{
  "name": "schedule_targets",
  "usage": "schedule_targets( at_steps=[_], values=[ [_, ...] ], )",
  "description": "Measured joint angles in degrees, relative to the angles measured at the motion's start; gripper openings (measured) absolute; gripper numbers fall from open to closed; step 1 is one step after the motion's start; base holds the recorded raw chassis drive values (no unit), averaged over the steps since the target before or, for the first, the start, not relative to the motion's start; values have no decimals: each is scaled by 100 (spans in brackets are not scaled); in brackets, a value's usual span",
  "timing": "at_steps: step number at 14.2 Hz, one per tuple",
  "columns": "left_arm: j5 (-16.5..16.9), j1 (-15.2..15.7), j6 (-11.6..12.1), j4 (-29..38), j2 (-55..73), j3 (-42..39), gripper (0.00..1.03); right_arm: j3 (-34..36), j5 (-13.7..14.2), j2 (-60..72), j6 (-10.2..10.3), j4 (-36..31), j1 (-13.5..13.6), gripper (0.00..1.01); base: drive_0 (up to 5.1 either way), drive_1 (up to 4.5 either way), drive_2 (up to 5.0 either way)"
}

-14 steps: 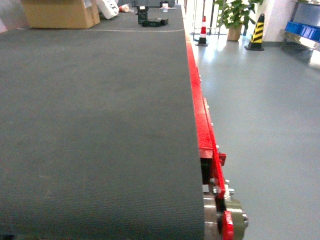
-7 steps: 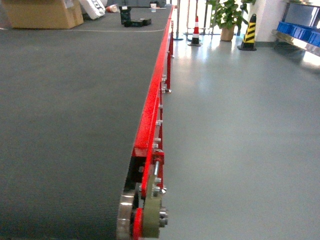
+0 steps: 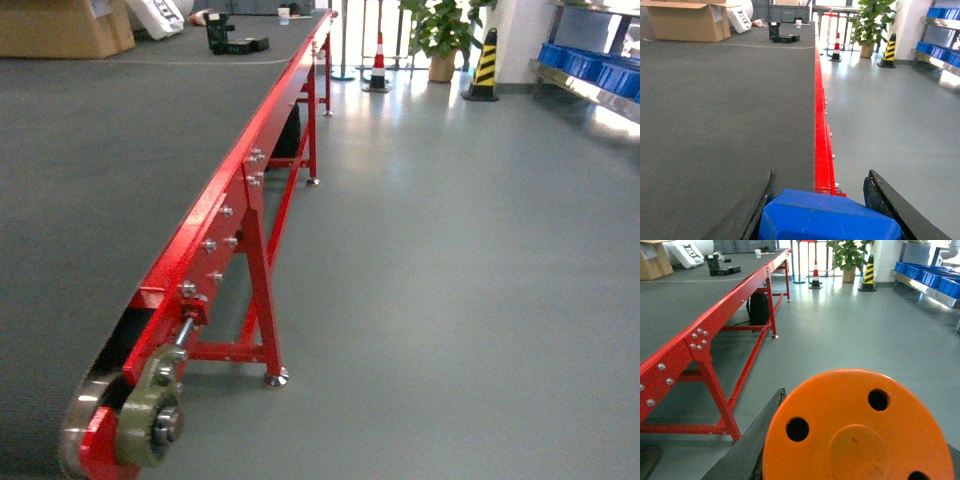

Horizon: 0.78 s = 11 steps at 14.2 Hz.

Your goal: Sort blue parts and orange caps into right shelf containers

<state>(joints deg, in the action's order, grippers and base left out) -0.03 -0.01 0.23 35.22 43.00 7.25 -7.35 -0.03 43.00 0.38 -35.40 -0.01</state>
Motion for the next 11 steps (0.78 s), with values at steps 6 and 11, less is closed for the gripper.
schedule_targets(
  at_steps=[6, 11],
  values=[
    [2, 0, 0, 7, 0, 0, 46, 0, 2, 0, 0, 2, 0, 43, 498, -245, -245],
    [-2, 0, 0, -2, 0, 0, 46, 0, 2, 2, 0, 7, 0, 43, 498, -242, -242]
  ],
)
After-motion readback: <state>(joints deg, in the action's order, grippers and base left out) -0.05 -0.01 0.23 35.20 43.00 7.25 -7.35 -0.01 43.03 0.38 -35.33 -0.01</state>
